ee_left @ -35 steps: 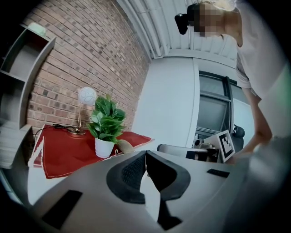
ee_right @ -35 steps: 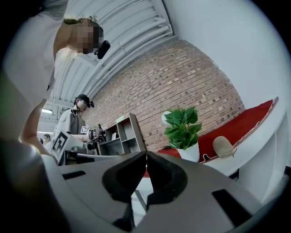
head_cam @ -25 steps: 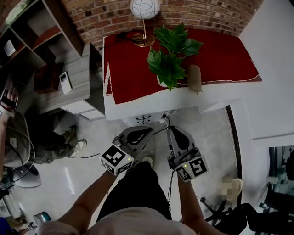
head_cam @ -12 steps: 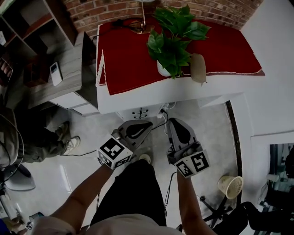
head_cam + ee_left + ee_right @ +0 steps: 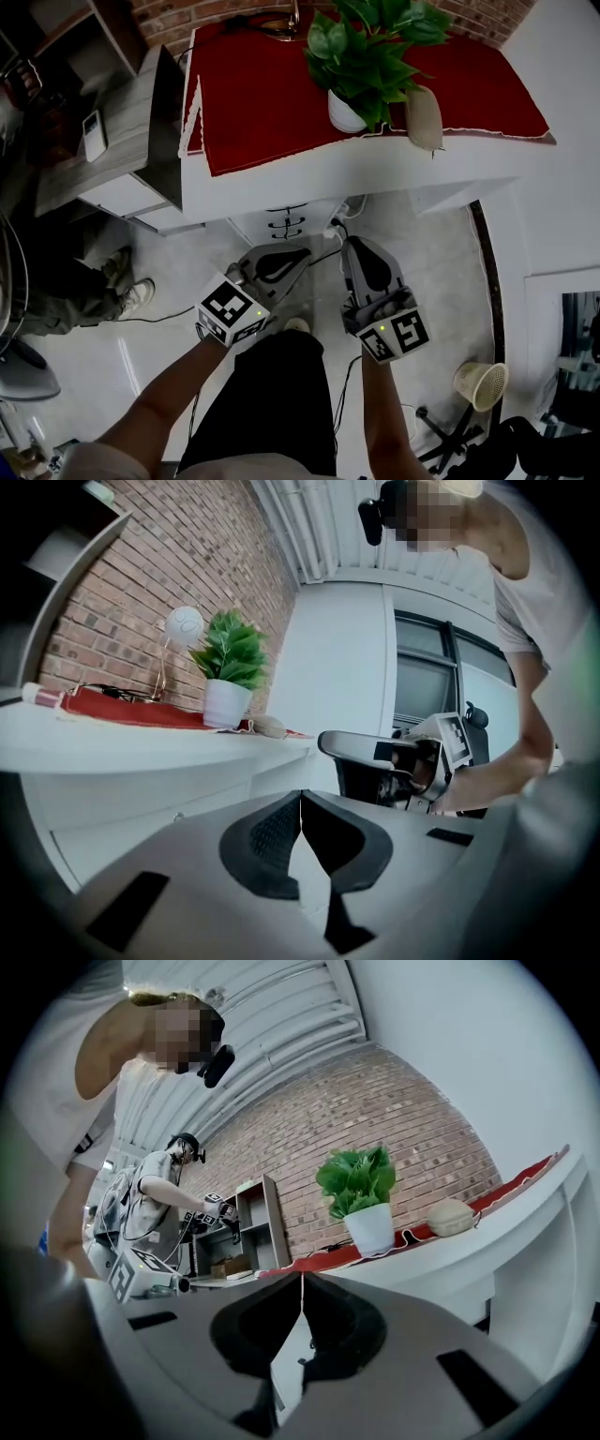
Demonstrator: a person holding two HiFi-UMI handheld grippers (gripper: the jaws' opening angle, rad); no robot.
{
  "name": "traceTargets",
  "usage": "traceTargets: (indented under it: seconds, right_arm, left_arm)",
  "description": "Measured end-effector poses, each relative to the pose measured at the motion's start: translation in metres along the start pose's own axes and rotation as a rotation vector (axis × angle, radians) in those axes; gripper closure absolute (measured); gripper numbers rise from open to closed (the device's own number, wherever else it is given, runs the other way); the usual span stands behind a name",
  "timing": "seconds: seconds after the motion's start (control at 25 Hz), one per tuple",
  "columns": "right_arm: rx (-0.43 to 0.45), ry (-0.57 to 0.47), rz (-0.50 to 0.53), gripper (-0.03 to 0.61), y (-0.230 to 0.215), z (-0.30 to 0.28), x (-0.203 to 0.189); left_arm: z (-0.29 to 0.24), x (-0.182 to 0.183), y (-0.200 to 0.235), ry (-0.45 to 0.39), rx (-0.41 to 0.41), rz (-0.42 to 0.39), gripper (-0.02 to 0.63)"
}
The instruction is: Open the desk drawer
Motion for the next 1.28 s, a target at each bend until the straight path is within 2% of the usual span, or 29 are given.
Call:
traceTargets:
  seconds: [0.16,0.68,0.92,1.28]
  right_arm:
    - [-0.001,-0.003,0.008,0.561,-0.006,-0.006,-0.029]
    - [0.021,-0.027,0.029,0.561,-0.027,-0.027,-0.126]
    - [0.032,-0.046,0.012,0.561,-0.044,-0.042,-0.175]
    - [0.049,-0.051,0.039,0.561,-0.069,-0.064,-0.241]
  left_arm:
    - [-0.017,-0.03,0.003,0.017,-0.009,-0.014,0.603]
    - [-0.066,-0.125,0.021,-0.009,-0.025,-0.019,0.603]
    - [-0.089,-0.172,0.039,0.016,-0.006,-0.017,0.603]
    - [-0.128,-0.233,0.067,-0.004,-0.015,-0.026,0.603]
Point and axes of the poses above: the fingertips, and each gripper's own axes: z backward along the fingers, y to its left, x out of its top, the point moved 8 cm from there along z, backward along the fingers, and after that the axes turned 15 degrees about y, right-handed, at the moved point
